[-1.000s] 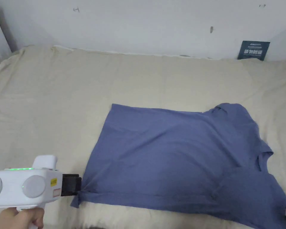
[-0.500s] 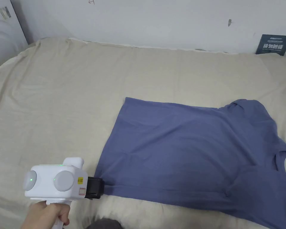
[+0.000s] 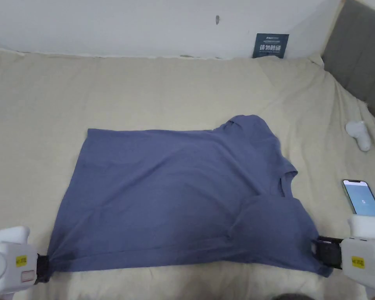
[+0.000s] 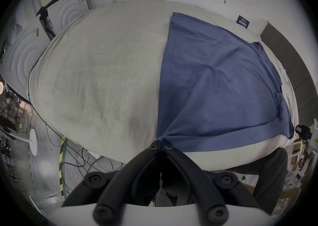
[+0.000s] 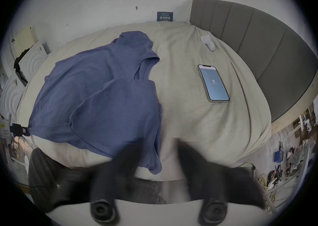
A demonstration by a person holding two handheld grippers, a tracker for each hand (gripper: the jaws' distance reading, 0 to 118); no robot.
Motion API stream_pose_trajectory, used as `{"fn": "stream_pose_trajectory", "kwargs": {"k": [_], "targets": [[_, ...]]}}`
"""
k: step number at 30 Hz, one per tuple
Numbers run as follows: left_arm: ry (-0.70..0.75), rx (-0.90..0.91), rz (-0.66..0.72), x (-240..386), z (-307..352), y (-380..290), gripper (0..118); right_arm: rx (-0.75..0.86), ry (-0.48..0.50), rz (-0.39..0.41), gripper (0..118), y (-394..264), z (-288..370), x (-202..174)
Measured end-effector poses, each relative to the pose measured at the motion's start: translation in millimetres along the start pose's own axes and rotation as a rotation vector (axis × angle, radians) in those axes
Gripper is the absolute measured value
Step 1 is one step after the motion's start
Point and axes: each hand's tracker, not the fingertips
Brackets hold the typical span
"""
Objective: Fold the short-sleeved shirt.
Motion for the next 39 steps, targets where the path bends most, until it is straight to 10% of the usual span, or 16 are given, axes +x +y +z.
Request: {"fn": "stream_pose_trajectory", "kwargs": {"k": [2,9,12,14,39], "targets": [[0.002,-0.007,0.000,-5,-3,4,0,-0.085,0.111,-0.019,118,0,-15,3],[-0.013,-0.018,0.044,9,10,-8,0,-0.171,0.045,0.141,112,-14,-37,-9],[-0.019,-0.031,0.043,6,7,-7,0,-0.155,0.084,0.050,15,-14,-36,0],[-0.019,-0.038,0.039,6,8,-7,0,-0.156,0.089,0.038,8,-11,-31,2],[-0.020,0.119,-0.014,18,12,126,0,-0.003,0.063,0.121,5,124,-19,-38]]}}
